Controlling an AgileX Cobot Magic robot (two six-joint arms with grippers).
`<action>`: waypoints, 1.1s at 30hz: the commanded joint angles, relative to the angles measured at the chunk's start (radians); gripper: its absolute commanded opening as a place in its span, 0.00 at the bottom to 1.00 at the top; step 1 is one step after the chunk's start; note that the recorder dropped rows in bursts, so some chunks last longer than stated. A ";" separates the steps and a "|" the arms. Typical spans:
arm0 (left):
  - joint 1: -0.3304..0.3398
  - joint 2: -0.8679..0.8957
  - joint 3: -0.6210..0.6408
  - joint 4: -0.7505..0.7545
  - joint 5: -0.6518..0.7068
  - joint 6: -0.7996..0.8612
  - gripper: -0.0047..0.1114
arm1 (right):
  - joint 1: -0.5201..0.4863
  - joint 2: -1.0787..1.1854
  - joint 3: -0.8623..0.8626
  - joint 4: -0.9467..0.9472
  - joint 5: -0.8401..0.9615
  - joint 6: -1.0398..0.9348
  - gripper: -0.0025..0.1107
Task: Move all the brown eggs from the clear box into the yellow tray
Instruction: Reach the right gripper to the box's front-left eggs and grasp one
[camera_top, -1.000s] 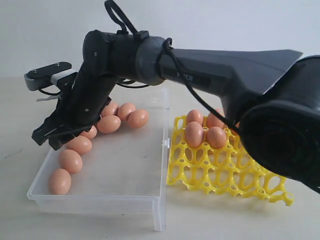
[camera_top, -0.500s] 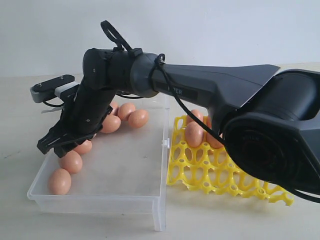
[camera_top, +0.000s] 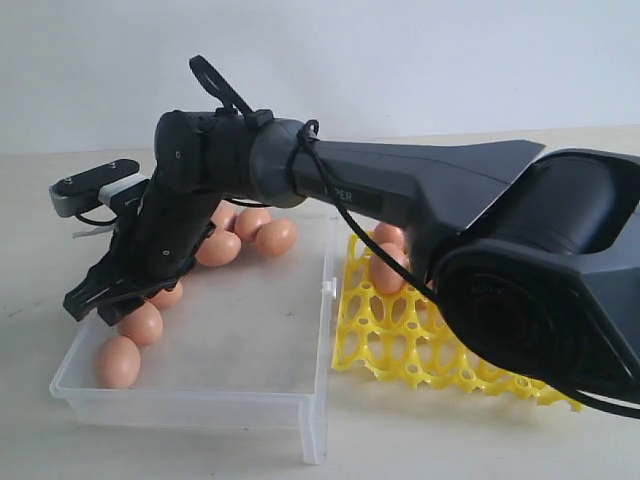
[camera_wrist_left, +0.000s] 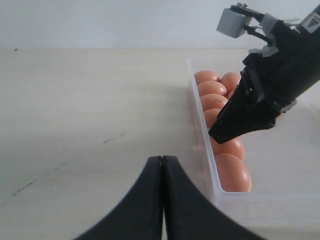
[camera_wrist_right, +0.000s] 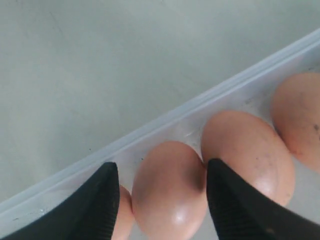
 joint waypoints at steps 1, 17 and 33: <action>0.001 -0.006 -0.004 -0.002 -0.004 0.002 0.04 | 0.008 0.027 -0.006 -0.001 -0.004 -0.003 0.49; 0.001 -0.006 -0.004 -0.002 -0.004 0.002 0.04 | 0.008 0.061 -0.006 0.001 -0.030 -0.003 0.05; 0.001 -0.006 -0.004 -0.002 -0.004 0.002 0.04 | 0.008 -0.213 0.275 -0.037 -0.351 -0.011 0.02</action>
